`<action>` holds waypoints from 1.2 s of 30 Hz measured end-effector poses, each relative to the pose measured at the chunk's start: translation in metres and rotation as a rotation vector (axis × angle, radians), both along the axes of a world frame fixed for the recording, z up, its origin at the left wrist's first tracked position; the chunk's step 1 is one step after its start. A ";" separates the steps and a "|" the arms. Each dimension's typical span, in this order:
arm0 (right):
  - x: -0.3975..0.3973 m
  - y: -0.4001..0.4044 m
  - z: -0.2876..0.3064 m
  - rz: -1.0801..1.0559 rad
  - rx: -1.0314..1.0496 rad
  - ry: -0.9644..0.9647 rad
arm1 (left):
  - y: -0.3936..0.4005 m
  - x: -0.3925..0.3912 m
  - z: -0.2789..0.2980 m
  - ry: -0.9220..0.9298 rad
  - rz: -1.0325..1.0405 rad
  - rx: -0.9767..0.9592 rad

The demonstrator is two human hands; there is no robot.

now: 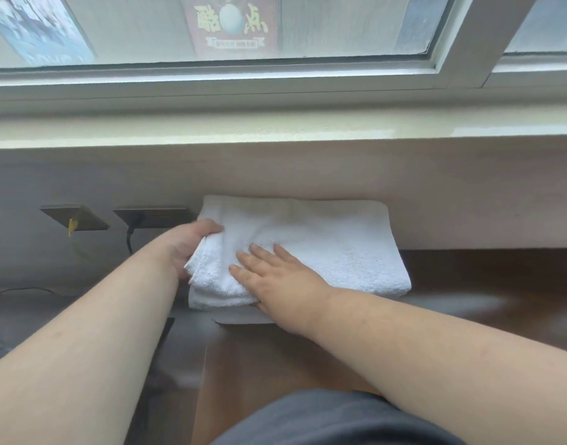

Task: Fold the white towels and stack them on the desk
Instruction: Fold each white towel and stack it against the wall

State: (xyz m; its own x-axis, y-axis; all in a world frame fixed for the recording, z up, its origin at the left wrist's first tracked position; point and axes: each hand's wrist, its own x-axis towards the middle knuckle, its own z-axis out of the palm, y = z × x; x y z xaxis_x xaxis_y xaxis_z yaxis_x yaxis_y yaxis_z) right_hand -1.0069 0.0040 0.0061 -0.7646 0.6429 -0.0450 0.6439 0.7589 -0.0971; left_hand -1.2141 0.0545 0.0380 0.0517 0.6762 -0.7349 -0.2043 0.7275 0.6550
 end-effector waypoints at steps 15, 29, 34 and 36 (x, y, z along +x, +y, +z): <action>0.124 0.000 0.008 -0.421 -0.152 -0.041 | 0.023 -0.002 -0.022 0.683 0.006 0.133; 0.086 -0.004 -0.002 -0.244 -0.011 -0.131 | -0.070 0.091 -0.029 1.497 -1.073 0.936; 0.112 0.008 -0.002 -0.280 0.004 -0.138 | -0.063 0.045 -0.040 1.646 -1.108 0.832; 0.119 0.009 0.003 -0.303 -0.035 -0.166 | -0.064 0.039 -0.037 1.627 -1.136 0.819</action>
State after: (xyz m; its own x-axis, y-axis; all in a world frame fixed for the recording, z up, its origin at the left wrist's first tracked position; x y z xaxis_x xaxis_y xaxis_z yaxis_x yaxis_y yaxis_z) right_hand -0.8881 0.0129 0.0091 -0.5196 0.8355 -0.1787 0.8487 0.5289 0.0051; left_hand -1.1747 -0.0095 0.0015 0.3477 0.9222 -0.1693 0.9252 -0.3667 -0.0974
